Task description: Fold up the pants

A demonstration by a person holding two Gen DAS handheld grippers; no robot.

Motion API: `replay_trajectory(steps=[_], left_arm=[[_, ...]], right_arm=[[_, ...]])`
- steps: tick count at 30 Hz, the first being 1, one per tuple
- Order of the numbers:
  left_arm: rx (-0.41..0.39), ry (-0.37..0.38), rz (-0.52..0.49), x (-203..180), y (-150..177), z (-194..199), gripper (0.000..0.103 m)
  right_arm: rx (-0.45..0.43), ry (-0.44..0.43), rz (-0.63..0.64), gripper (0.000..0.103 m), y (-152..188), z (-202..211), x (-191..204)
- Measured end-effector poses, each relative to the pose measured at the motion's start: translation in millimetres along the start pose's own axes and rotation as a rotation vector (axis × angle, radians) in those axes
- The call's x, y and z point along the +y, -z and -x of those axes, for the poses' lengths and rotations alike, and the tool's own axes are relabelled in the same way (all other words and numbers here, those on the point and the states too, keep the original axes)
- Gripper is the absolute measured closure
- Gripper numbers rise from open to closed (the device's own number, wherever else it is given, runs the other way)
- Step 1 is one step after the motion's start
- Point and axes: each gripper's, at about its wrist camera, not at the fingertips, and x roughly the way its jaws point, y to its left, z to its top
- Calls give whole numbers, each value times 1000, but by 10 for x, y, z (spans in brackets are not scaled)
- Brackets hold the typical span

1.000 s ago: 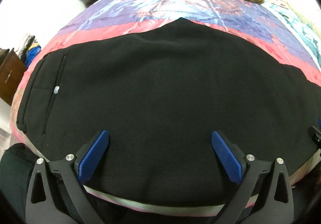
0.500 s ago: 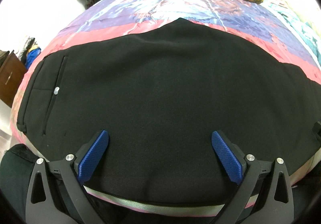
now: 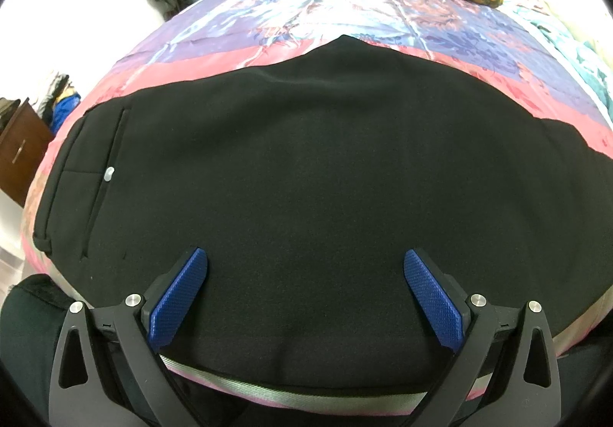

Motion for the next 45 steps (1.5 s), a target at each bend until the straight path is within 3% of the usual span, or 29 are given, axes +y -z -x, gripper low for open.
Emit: replay_trajectory(steps=[8,15,19,23,27,28,29,31,38,42,45], left_arm=[[-6,0,0,10,9,1,1],[-12,1,-4,25,14,4,1],[-12,2,-5,23,9,5,1],[-15,-4,-3,26,1,0,1],[-18,-12,0,9,-13,-6,1],[-18,-12,0,10,-16,-8,1],[-17,-12,0,12,-20,-9,1],[-17,-11,0,11,-17,-10,1],[-19,-13,1,16,-17,-11,1],[-19,-17,3,11,-17,-14,1],[-19,-19,4,6,-15,-19,1]], right_arm=[[-15,42,-85,3,-72,54,-358],[-14,30,-103,3,-528,100,-910],[-22,11,-177,3,-905,195,-1581],[-37,-8,-363,3,-1122,387,-2552],[82,-127,-516,5,-1043,244,-3185],[111,-162,-545,11,-1011,181,-3270],[133,-201,-567,17,-978,118,-3334],[179,-255,-571,19,-933,-4,-3360],[373,-287,-416,31,-994,-448,-3245],[447,-299,-333,33,-951,-599,-3164],[481,-346,-307,42,-926,-662,-3123]])
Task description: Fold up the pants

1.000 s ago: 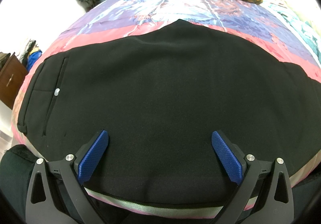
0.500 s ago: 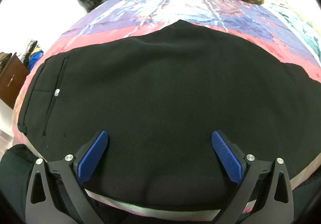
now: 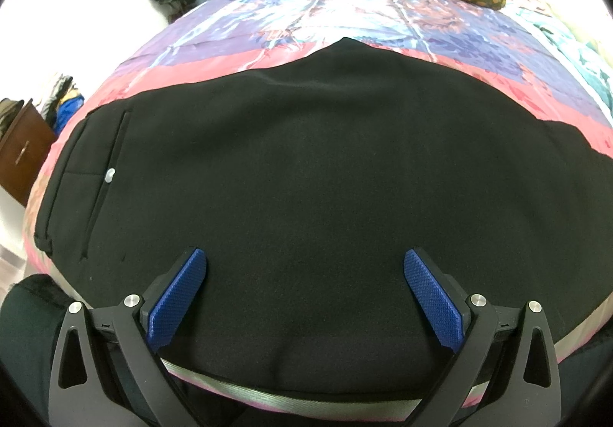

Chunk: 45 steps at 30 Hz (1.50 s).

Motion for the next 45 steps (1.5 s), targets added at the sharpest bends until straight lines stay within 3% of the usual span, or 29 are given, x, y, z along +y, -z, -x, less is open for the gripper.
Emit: replay_trajectory(steps=[2,6,10,14,17,22,27,34,39,42,44,45], left_arm=[[-2,-2,2,-4,1,-2,1],[-5,-9,7,-16,4,-7,1],[-2,-5,9,-8,8,-4,1],[16,2,32,14,-18,21,1],[28,25,42,39,-32,48,1],[13,111,71,117,-46,183,1],[-23,153,107,304,-51,301,1],[-45,156,159,625,-31,359,1],[-29,156,203,748,-13,295,1],[-9,164,218,775,1,236,1],[1,186,244,808,-4,205,1],[0,197,258,834,2,215,1]], right_arm=[[38,-37,-1,65,38,-72,25],[17,-38,-22,87,143,-139,95],[-76,-169,-93,88,315,-42,158],[-176,-414,-170,88,633,53,379],[-198,-566,-193,88,872,0,669],[-202,-824,-241,88,1204,-397,1402],[-140,-904,-308,88,1375,-1162,2208],[-44,-883,-373,88,1577,-2088,3153],[-59,-559,-104,87,1708,-2333,3818],[-80,-373,44,64,1798,-2447,4169],[-77,-314,152,19,1843,-2467,4405],[-67,-312,216,13,1880,-2450,4543]])
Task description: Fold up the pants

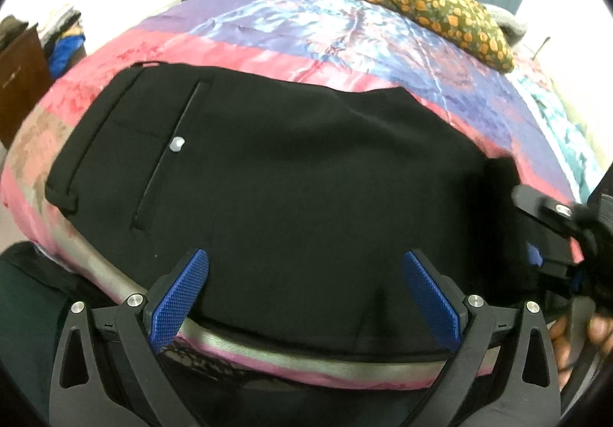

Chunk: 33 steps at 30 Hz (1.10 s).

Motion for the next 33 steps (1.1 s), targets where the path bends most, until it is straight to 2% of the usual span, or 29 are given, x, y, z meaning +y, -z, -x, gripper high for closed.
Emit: replay_trajectory(steps=[3,5,7,9,11,12,14,15,16,17,18,19,20,22,25,26,28,29,32,33], left_arm=[[-10,66,63,83,-37,58,1],[-24,96,85,88,-48,122,2],[-44,144,65,-14,-65,216,3],[-58,200,4,-226,-78,296,4],[-46,273,-97,-579,-96,330,11],[-41,284,-135,-705,-100,325,13],[-31,238,-238,-1039,-99,251,17],[-22,187,-280,-1169,-97,176,18],[-8,126,-315,-1274,-90,71,25],[28,40,-350,-1367,-65,-124,43],[68,-17,-367,-1383,-33,-287,53],[122,-27,-360,-1363,8,-451,57],[118,-7,-325,-1306,33,-499,55],[96,7,-298,-1274,52,-464,54],[88,5,-311,-1339,97,-451,48],[80,4,-313,-1327,105,-450,47],[66,4,-318,-1310,109,-443,46],[64,5,-320,-1257,103,-438,45],[71,18,-331,-1254,91,-442,42],[73,22,-335,-1238,79,-442,42]], right_arm=[[45,-36,194,11,86,94,381],[14,-17,324,11,234,309,519],[-34,34,407,11,446,586,492],[-65,102,416,11,665,853,283],[-89,161,371,11,837,1025,89],[-104,188,336,11,936,1158,-60],[-128,224,282,11,1041,1437,-236],[-155,254,264,11,1028,1559,-290],[-190,287,256,11,950,1624,-294],[-230,339,253,11,846,1695,-307],[-268,410,252,11,764,1759,-323],[-293,470,250,11,733,1801,-351],[-311,522,245,11,690,1861,-383],[-325,552,235,11,499,1936,-457],[-318,451,226,11,152,2013,-562],[-301,396,224,11,19,1993,-606],[-256,358,214,11,-145,1817,-689],[-221,361,196,11,-221,1695,-801],[-43,389,105,12,-222,1288,-1301],[-59,403,161,12,-218,1296,-1250]])
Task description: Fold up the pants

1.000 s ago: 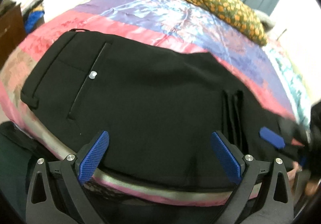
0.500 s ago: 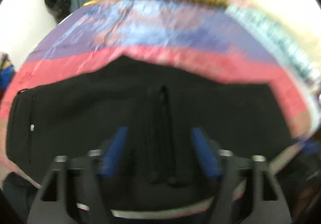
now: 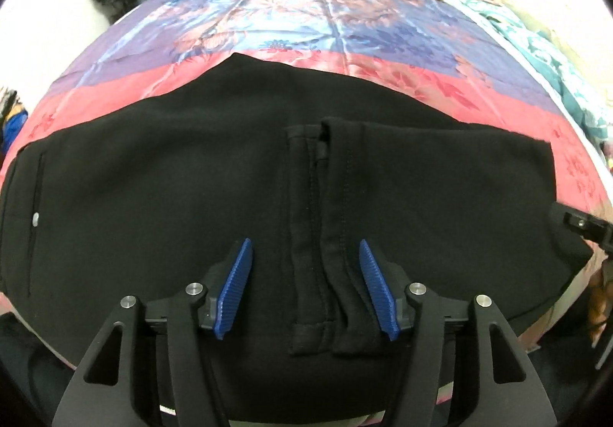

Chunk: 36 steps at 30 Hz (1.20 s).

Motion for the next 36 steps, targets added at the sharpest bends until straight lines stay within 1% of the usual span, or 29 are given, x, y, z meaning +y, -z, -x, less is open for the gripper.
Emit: replay_trajectory(steps=[2,3,4,5,6,7,9,10,12,13,14,16,17,20,21,22,23,24,25,27,29,30,31,33,35,36], left_arm=[[-1,4,-4,21,2,7,42],[-5,3,-4,18,8,7,41],[-8,0,-2,18,3,-1,41],[-11,-6,1,7,11,0,41],[-12,-11,1,-3,9,-6,40],[-11,-14,2,-9,6,-11,40],[-7,-16,3,-8,1,-7,40],[-5,-13,4,0,4,-2,39],[-3,-9,2,4,1,-4,39],[-2,-9,-2,5,3,-2,39],[-2,-8,-6,6,1,0,39],[-5,-2,-3,18,6,-1,38],[-8,2,2,26,15,-2,38],[-12,0,9,20,21,-3,38],[-12,-1,9,19,20,-3,37],[-13,0,10,20,20,-3,37],[-13,1,11,23,21,-5,37],[-14,3,13,26,22,-4,37],[-14,5,14,28,24,-3,37],[-13,7,11,28,29,2,37],[-12,10,11,35,25,6,37],[-11,12,12,36,23,6,37],[-12,13,13,38,25,8,37],[-15,10,15,38,27,4,37],[-19,4,15,28,34,3,36],[-18,2,13,22,34,3,36]], right_arm=[[40,48,62,13,-77,73,134],[28,40,63,13,-149,154,179],[-18,8,60,13,-228,273,214],[-55,1,61,13,-293,370,229],[-92,14,65,13,-392,443,255],[-104,20,67,12,-438,478,246],[-99,55,55,12,-528,378,200],[-60,75,38,12,-548,221,117],[68,120,-9,11,-467,-123,-53],[99,113,-29,12,-377,-229,-136],[53,103,-20,13,-357,-174,-143],[19,131,-9,14,-334,-24,-88],[-21,136,-11,15,-312,128,-36],[-147,111,33,14,-130,545,186],[-180,96,62,14,-33,663,293],[-195,79,87,14,1,686,360],[-192,69,114,14,79,679,437],[-160,64,137,14,175,597,478],[-112,73,146,14,272,480,471],[13,103,131,14,414,185,397],[-21,121,158,15,368,261,475],[-39,108,152,15,318,339,510],[-74,94,147,15,290,432,542],[-151,102,158,15,312,613,659],[-174,111,159,14,301,617,722],[-154,114,146,14,319,546,716]])
